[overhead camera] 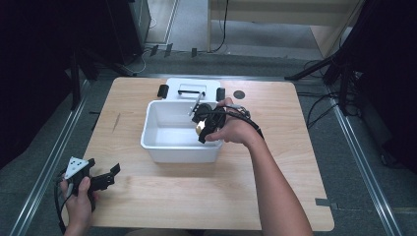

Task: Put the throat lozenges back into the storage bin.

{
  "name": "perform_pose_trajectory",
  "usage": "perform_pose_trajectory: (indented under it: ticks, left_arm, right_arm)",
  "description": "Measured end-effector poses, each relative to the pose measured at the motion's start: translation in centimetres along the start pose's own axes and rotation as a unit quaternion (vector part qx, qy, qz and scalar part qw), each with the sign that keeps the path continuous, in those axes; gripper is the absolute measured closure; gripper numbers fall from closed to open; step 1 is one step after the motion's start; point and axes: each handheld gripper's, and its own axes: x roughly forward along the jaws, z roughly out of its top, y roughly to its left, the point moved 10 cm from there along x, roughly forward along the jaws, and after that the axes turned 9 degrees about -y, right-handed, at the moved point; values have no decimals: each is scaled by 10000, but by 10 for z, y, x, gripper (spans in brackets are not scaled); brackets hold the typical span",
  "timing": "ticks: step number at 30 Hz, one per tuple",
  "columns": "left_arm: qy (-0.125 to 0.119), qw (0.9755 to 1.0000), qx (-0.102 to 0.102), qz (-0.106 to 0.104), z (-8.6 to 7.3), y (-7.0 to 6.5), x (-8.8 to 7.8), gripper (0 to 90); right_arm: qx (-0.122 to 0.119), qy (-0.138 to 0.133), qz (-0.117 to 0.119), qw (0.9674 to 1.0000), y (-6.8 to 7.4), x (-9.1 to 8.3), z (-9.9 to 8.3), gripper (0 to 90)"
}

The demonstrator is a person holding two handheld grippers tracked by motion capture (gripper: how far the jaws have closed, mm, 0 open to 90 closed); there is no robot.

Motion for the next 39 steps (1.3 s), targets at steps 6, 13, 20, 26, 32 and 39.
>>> perform_pose_trajectory:
  ticks: [6, 13, 20, 26, 32, 39]
  left_arm:
    - [1, 10000, 2, -4, 0, 0, 0, 0]
    - [14, 10000, 5, -9, 0, 0, 0, 0]
    - [12, 10000, 0, -17, 0, 0, 0, 0]
    - [21, 10000, 1, -22, 0, 0, 0, 0]
    - [24, 10000, 2, -28, 0, 0, 0, 0]
    - [28, 10000, 7, -33, 0, 0, 0, 0]
  right_arm:
    - [-128, 129, -80, 9998, 0, 6, -2, 203]
    - [-637, 106, 7, 9979, 0, 8, -3, 203]
    - [-790, 260, -109, 9965, -1, 11, -4, 196]
    - [-668, 233, -57, 9975, -1, 10, -4, 171]
    - [-443, -32, -54, 9990, -1, 1, 3, 201]
    - [-7, -443, -21, 9990, -1, -21, 13, 242]
